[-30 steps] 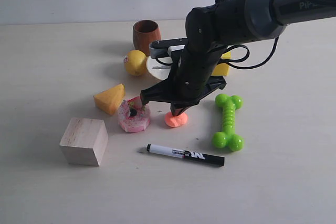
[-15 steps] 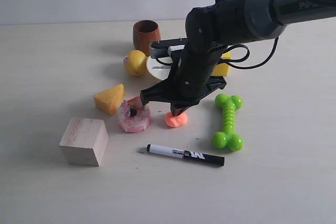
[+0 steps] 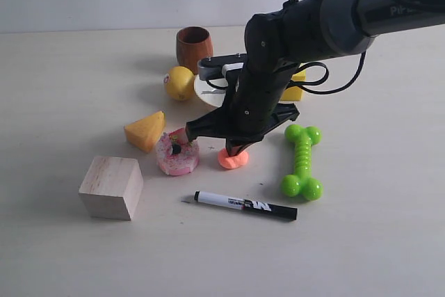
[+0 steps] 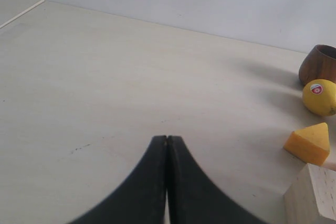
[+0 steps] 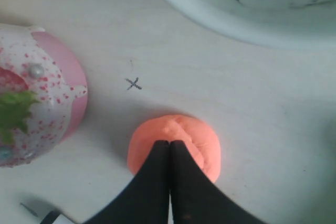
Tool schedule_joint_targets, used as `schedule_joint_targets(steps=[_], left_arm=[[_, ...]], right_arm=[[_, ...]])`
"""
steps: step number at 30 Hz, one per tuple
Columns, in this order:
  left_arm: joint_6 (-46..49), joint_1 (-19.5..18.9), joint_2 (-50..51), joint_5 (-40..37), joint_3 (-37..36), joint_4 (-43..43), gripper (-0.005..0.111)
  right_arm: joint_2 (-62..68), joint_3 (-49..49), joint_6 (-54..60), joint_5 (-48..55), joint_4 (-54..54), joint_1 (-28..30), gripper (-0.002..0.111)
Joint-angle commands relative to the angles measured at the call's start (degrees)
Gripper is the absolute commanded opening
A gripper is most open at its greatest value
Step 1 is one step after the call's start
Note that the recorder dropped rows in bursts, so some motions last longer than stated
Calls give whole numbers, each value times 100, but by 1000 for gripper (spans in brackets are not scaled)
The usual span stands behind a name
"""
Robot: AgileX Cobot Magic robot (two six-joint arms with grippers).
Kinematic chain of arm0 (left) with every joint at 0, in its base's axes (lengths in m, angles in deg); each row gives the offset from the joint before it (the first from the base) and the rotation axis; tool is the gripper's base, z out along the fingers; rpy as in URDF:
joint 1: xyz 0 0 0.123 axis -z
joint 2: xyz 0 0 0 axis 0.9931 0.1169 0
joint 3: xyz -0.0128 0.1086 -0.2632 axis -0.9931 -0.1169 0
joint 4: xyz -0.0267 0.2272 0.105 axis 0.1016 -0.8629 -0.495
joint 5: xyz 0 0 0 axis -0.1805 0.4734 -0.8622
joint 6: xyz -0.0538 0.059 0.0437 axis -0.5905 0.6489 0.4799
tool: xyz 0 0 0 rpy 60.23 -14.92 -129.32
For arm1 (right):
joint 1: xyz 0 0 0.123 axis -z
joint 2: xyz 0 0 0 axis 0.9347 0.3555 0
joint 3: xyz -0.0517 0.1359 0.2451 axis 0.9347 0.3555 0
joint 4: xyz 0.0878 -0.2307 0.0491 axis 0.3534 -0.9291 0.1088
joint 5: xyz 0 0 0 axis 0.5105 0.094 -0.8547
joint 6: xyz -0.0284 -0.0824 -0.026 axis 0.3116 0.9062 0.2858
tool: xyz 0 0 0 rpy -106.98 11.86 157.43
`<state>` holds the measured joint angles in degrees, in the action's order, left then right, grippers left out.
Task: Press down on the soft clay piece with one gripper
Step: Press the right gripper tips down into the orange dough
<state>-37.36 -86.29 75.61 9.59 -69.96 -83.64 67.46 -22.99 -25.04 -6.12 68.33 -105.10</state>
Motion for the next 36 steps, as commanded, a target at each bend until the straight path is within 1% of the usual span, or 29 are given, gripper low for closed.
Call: schedule_joint_targets(steps=[1,7,18,36], left_arm=[[17,28,-39,6,-15,35,0],[17,28,-39,6,-15,35,0],[17,28,-39,6,-15,35,0],[17,28,-39,6,-15,35,0]], right_arm=[[89,2,-6,-5,-1,-6,0],[295,2,-6,294,11,-6,0],[503,2,-6,380,152,-6,0],[501,2,-18,658,130,-6,0]])
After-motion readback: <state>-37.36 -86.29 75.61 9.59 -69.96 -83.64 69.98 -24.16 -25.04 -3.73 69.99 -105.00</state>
